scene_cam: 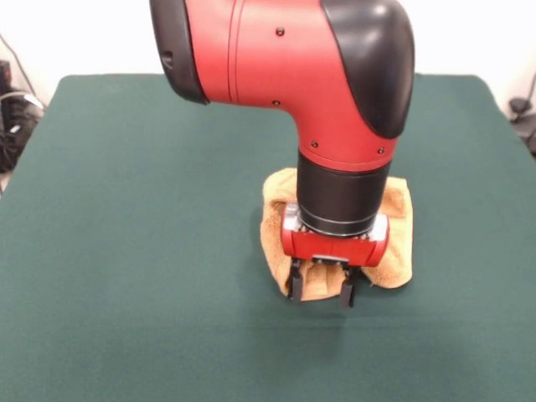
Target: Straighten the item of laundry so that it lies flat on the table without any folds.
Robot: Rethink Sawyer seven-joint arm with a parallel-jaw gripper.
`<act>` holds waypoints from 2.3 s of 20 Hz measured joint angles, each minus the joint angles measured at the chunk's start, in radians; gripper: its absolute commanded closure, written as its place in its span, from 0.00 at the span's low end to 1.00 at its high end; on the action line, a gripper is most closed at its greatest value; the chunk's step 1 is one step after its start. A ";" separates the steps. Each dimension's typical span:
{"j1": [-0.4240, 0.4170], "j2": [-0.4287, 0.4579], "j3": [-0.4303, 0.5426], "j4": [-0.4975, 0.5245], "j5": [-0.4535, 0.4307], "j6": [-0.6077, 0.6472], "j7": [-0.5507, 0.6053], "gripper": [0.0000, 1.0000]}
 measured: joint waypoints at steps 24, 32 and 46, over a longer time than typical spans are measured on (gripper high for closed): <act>0.020 -0.050 -0.033 0.165 -0.005 -0.194 0.000 0.00; 0.028 -0.067 -0.032 0.233 -0.005 -0.347 0.000 0.00; 0.027 -0.070 -0.032 0.260 -0.005 -0.394 0.000 0.00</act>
